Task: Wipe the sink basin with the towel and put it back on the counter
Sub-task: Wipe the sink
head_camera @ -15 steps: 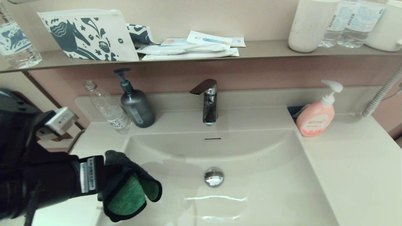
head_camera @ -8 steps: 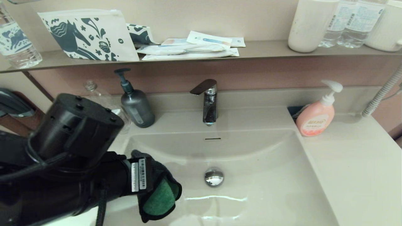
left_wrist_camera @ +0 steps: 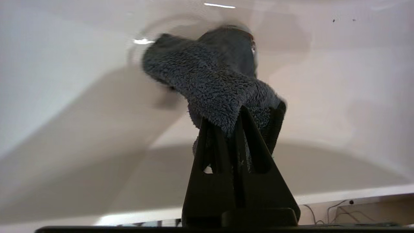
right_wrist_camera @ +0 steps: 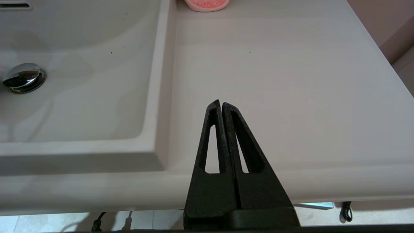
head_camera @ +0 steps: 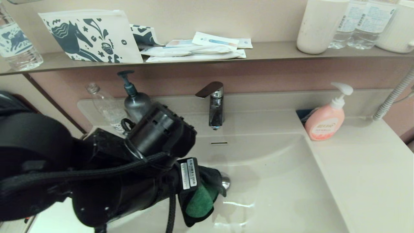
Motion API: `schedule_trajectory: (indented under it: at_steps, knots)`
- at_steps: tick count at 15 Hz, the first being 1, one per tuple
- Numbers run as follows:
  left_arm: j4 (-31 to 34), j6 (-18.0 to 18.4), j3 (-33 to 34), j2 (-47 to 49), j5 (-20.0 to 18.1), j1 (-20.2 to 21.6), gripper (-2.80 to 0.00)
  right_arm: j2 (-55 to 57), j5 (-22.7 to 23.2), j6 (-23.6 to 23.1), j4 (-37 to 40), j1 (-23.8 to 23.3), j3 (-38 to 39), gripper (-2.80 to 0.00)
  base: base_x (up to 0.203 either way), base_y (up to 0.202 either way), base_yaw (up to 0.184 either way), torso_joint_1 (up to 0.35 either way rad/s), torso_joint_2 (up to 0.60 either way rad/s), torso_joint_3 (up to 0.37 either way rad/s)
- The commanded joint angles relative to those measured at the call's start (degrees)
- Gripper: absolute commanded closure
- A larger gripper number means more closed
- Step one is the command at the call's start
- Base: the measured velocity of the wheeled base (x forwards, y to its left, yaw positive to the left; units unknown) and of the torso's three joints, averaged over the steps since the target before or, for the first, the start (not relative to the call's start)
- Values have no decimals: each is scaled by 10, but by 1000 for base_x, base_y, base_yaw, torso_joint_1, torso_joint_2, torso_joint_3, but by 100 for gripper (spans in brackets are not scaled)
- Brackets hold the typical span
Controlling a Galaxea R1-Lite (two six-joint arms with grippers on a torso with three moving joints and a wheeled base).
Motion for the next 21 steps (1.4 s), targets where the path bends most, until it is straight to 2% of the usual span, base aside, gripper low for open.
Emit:
schedule_trajectory:
  at_steps: [1, 3, 7, 9, 13, 18, 21]
  knots:
    - [2, -12, -16, 46, 2, -15, 0, 1, 0, 0, 0, 0, 0, 0, 0, 0, 0, 0, 0, 0]
    - [2, -30, -33, 78, 3, -27, 0, 1, 0, 0, 0, 0, 0, 0, 0, 0, 0, 0, 0, 0]
    - [5, -95, -69, 141, 4, -71, 0, 1, 0, 0, 0, 0, 0, 0, 0, 0, 0, 0, 0, 0]
    - [5, -117, -86, 188, 4, -78, 0, 1, 0, 0, 0, 0, 0, 0, 0, 0, 0, 0, 0, 0]
    - [12, -124, -178, 263, 4, -90, 0, 1, 0, 0, 0, 0, 0, 0, 0, 0, 0, 0, 0, 0]
    - [64, -132, -322, 377, 3, -109, 0, 1, 0, 0, 0, 0, 0, 0, 0, 0, 0, 0, 0, 0]
    - [69, -133, -368, 424, 4, -120, 0, 1, 0, 0, 0, 0, 0, 0, 0, 0, 0, 0, 0, 0]
